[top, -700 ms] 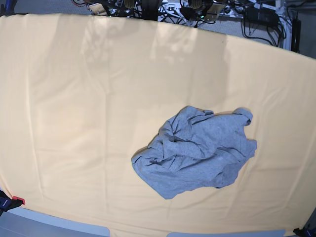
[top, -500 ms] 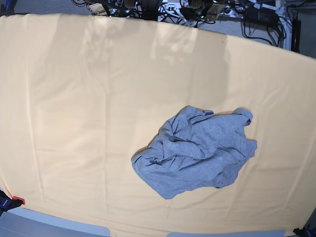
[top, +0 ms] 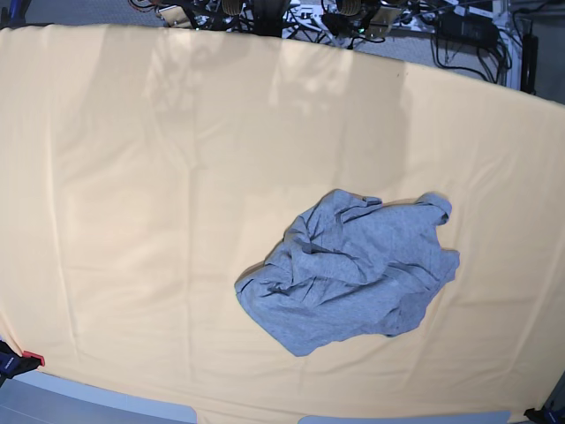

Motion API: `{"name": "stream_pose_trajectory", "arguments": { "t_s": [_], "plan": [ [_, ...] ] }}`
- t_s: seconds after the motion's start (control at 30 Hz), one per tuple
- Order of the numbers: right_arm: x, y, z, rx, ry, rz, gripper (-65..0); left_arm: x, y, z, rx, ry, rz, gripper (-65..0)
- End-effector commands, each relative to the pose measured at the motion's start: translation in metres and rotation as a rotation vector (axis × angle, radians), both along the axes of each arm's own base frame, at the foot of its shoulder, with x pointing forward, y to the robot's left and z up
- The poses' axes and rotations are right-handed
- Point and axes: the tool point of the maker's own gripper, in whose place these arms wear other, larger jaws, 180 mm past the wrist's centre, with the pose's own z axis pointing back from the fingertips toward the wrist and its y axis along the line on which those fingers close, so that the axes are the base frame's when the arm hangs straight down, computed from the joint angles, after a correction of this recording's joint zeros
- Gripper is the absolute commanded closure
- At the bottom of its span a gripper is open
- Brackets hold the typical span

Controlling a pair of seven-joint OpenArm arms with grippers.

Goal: Layout the t-shirt on the table in an organized manner, then fold the t-shirt properly

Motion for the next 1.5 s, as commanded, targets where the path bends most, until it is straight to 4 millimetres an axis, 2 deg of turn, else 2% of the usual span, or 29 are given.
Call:
{"name": "stream_pose_trajectory", "arguments": {
  "t_s": [0.0, 0.53, 0.6, 0.7, 0.83, 0.93, 1.07, 1.23, 1.33, 1.47],
  "plan": [
    [0.005, 0.002, 0.001, 0.008, -0.011, -0.002, 0.0, 0.003, -0.004, 0.001, -0.013, -0.006, 0.007, 0.0],
    [0.006, 0.002, 0.001, 0.009, -0.013, -0.002, 0.0, 0.005, -0.005, 0.002, -0.014, -0.011, 0.006, 0.0],
    [0.006, 0.002, 0.003, 0.009, 0.007, 0.011, 0.0, 0.000, -0.006, 0.003, -0.014, 0.038, -0.014, 0.0],
    [-0.014, 0.005, 0.008, 0.019, 0.113, 0.064, 0.0, -0.016, -0.009, 0.009, -0.028, 0.153, -0.070, 0.0],
    [-0.049, -0.001, 0.014, 0.026, 0.161, 0.092, 0.0, -0.044, -0.014, 0.019, -0.088, 0.180, -0.128, 0.0],
    [-0.075, -0.006, 0.022, 0.062, 0.168, 0.121, 0.0, -0.063, -0.004, 0.024, -0.085, 0.181, -0.121, 0.0],
    [-0.102, -0.024, 0.035, 0.069, 0.167, 0.158, 0.0, -0.088, 0.008, 0.040, -0.128, 0.217, -0.072, 0.0],
    [-0.144, -0.041, 0.065, 0.068, 0.194, 0.231, 0.0, -0.122, 0.015, 0.075, -0.248, 0.245, -0.105, 0.0],
    [-0.159, -0.045, 0.089, 0.079, 0.189, 0.238, 0.0, -0.144, 0.023, 0.106, -0.301, 0.294, -0.169, 0.0],
    [-0.174, -0.048, 0.129, 0.090, 0.184, 0.242, 0.0, -0.159, 0.029, 0.147, -0.324, 0.265, -0.263, 0.0]
  ]
}}
